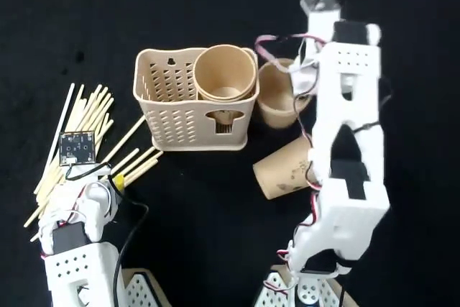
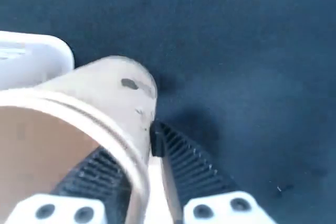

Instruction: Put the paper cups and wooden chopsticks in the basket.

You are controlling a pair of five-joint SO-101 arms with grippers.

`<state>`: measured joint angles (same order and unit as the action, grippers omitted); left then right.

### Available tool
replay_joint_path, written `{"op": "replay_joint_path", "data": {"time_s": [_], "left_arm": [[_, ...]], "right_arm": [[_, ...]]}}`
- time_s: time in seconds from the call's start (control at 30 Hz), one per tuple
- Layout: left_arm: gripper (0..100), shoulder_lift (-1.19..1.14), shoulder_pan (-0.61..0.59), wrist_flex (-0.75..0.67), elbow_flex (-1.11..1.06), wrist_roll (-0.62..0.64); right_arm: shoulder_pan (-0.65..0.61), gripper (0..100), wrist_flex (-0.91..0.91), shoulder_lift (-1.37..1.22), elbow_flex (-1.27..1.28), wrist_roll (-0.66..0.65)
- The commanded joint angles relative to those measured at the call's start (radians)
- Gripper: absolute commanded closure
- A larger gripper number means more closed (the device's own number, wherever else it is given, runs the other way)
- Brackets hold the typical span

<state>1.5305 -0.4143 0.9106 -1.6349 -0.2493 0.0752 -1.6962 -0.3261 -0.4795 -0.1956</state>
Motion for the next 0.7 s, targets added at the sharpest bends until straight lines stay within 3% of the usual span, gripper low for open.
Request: {"op": "replay_joint_path", "data": {"time_s": [0.0, 0.27, 0.47, 0.67], "left_arm": [[73, 0.008, 0.012, -0.014, 0.005, -0.005], [73, 0.008, 0.012, -0.014, 0.005, -0.005], [73, 0.008, 0.012, -0.014, 0.005, -0.005], [73, 0.008, 0.012, -0.011, 0.005, -0.005]], "right_arm": [[-0.005, 98.7, -0.071, 0.131, -0.151, 0.003], [-0.009, 98.7, -0.068, 0.424, -0.134, 0.077], [-0.245, 98.7, -0.066, 0.657, -0.13, 0.094], [-0.404, 98.7, -0.057, 0.611, -0.13, 0.13]]}}
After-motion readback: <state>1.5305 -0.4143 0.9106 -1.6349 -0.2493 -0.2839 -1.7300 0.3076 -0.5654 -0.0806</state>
